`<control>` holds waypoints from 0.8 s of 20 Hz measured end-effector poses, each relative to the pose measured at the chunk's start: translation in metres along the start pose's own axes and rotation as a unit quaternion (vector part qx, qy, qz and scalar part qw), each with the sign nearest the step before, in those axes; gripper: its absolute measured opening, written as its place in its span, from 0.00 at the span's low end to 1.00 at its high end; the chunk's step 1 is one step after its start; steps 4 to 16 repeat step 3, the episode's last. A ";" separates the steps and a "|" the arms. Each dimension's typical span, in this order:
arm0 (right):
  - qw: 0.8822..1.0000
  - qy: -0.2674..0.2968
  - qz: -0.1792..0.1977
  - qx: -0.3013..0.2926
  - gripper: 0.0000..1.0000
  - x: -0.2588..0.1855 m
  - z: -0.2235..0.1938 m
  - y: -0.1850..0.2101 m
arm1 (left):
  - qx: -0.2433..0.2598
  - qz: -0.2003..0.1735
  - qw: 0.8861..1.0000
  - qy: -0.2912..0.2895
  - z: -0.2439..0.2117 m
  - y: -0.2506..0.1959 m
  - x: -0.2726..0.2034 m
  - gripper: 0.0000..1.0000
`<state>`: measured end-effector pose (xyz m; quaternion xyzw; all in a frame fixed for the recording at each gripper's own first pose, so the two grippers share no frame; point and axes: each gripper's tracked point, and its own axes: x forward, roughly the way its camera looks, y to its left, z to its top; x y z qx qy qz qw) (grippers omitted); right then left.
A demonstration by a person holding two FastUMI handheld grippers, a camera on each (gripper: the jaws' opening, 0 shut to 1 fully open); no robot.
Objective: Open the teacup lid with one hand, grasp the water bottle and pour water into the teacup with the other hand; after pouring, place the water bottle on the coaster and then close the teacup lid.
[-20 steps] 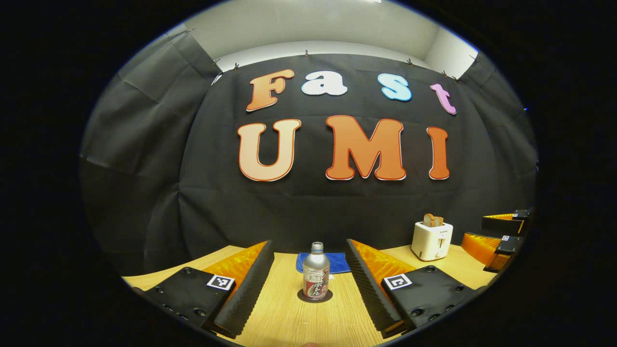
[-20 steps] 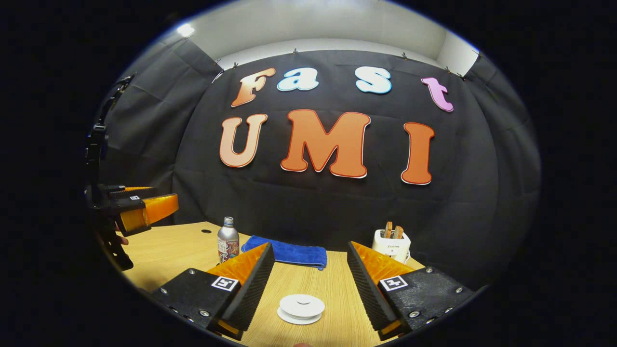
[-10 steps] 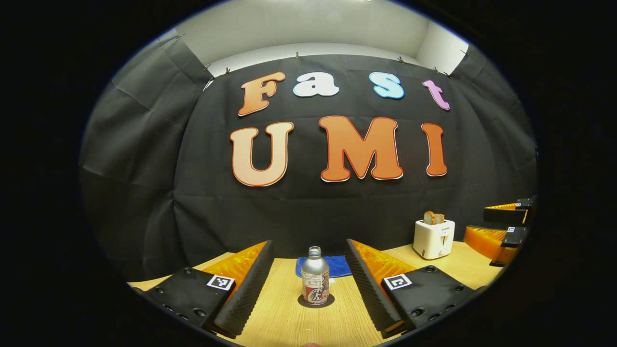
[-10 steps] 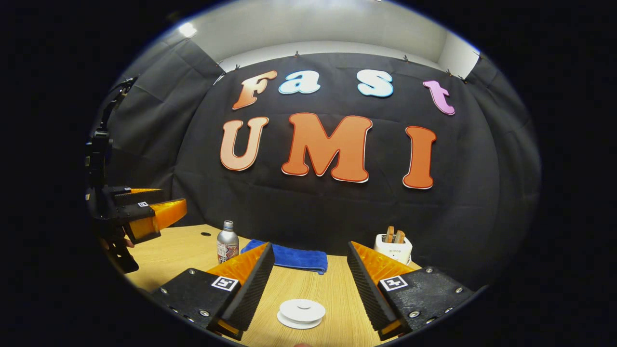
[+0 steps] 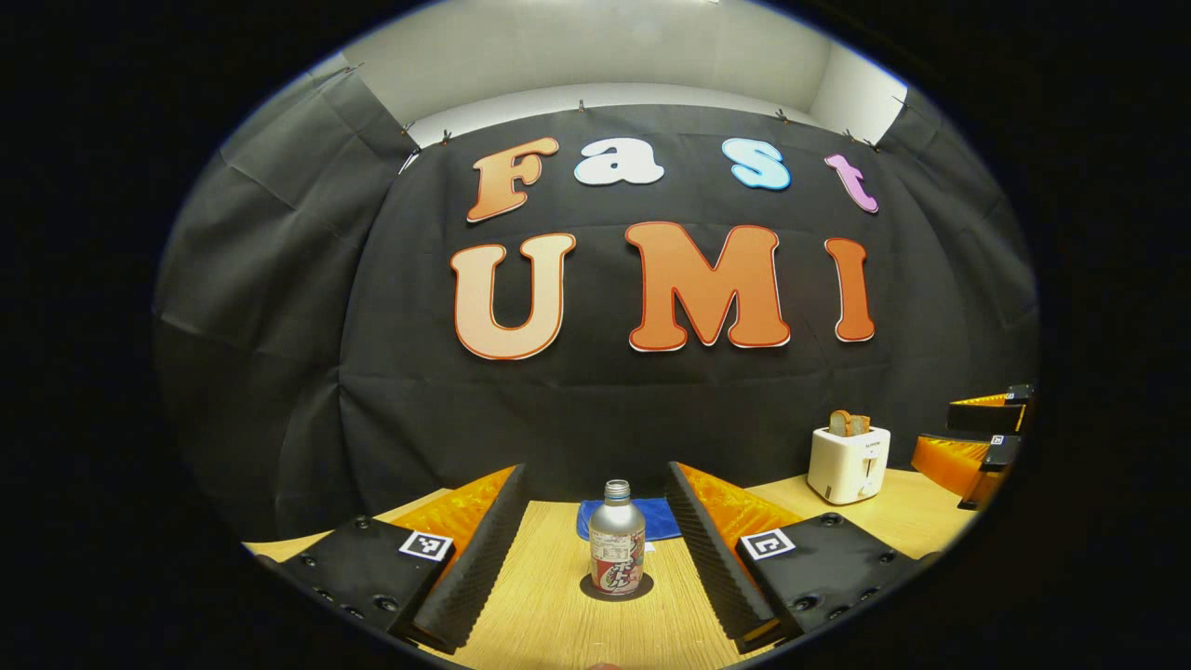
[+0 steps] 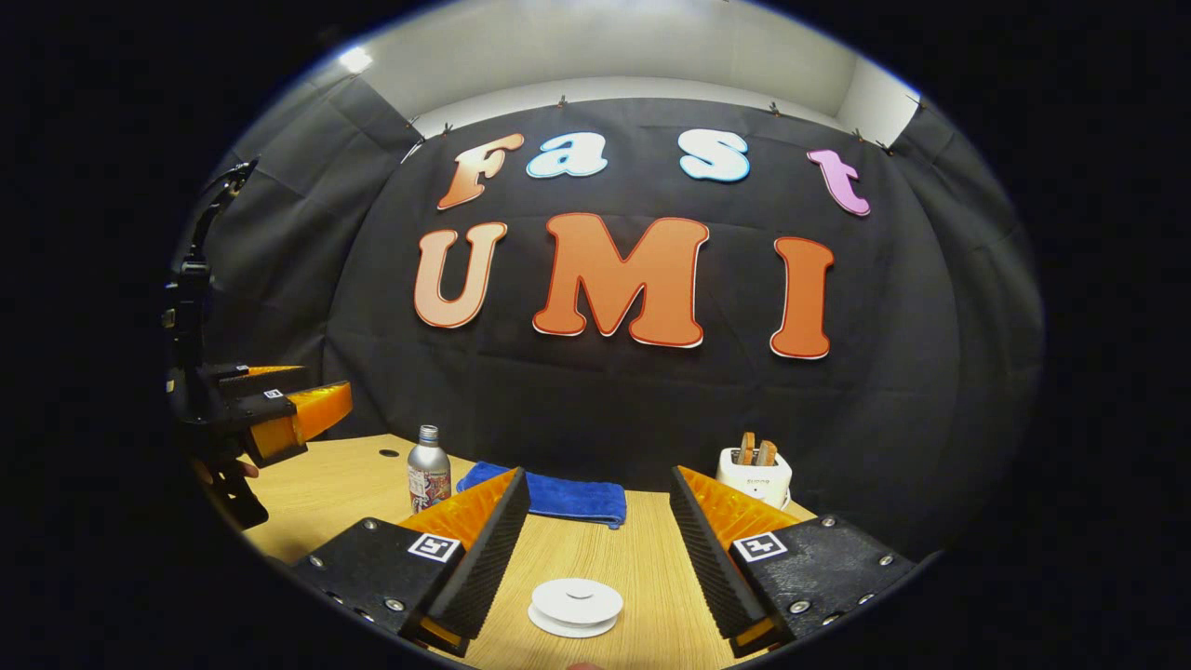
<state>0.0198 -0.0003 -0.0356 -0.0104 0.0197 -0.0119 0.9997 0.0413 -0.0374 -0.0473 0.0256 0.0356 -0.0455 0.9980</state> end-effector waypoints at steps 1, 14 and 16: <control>1.000 0.000 -0.002 0.002 0.91 0.000 0.000 -0.002 | -0.001 -0.001 1.000 0.000 0.000 -0.001 0.000 0.96; 1.000 0.000 -0.005 0.004 0.91 0.001 0.000 -0.005 | -0.004 -0.001 1.000 0.003 -0.002 -0.002 0.000 0.97; 1.000 0.000 -0.005 0.004 0.91 0.001 0.000 -0.005 | -0.004 -0.001 1.000 0.003 -0.002 -0.002 0.000 0.97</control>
